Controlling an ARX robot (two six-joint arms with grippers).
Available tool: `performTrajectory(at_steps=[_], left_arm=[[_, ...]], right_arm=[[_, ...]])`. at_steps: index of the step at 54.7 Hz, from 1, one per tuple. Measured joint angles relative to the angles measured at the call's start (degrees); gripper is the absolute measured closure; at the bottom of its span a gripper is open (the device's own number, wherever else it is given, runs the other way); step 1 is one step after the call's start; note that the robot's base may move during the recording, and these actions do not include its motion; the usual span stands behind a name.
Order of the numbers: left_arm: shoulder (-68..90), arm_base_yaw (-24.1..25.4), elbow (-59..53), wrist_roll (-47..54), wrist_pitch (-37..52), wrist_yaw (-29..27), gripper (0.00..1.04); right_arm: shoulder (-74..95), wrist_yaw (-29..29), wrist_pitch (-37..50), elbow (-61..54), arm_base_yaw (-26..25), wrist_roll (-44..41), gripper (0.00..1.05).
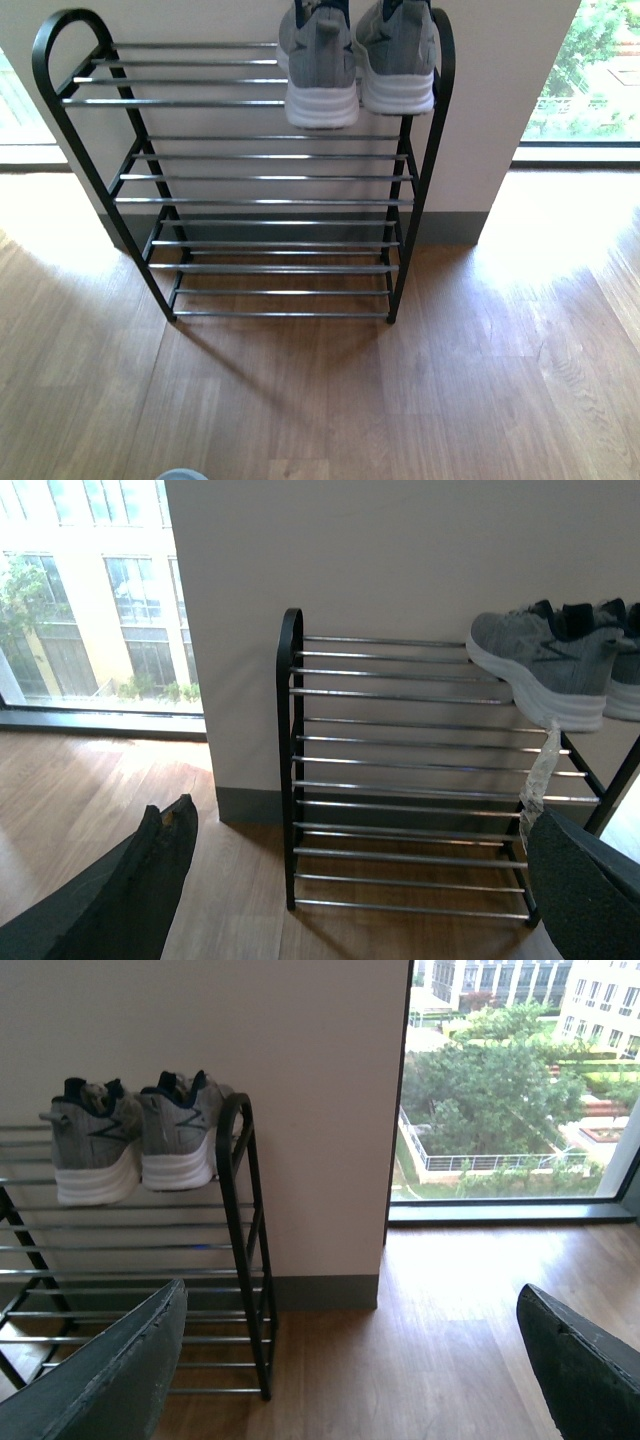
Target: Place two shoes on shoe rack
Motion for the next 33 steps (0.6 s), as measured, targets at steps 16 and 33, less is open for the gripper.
performTrajectory(at_steps=[16,33], left_arm=[[0.00,0.00,0.00,-0.02,0.00,-0.02,0.09],[0.00,0.00,0.00,0.00,0.00,-0.02,0.09]], right_arm=[[0.00,-0.02,0.00,0.00,0.00,-0.02,0.09],[-0.02,-0.13,0.00,0.00,0.00,-0.02,0.09]])
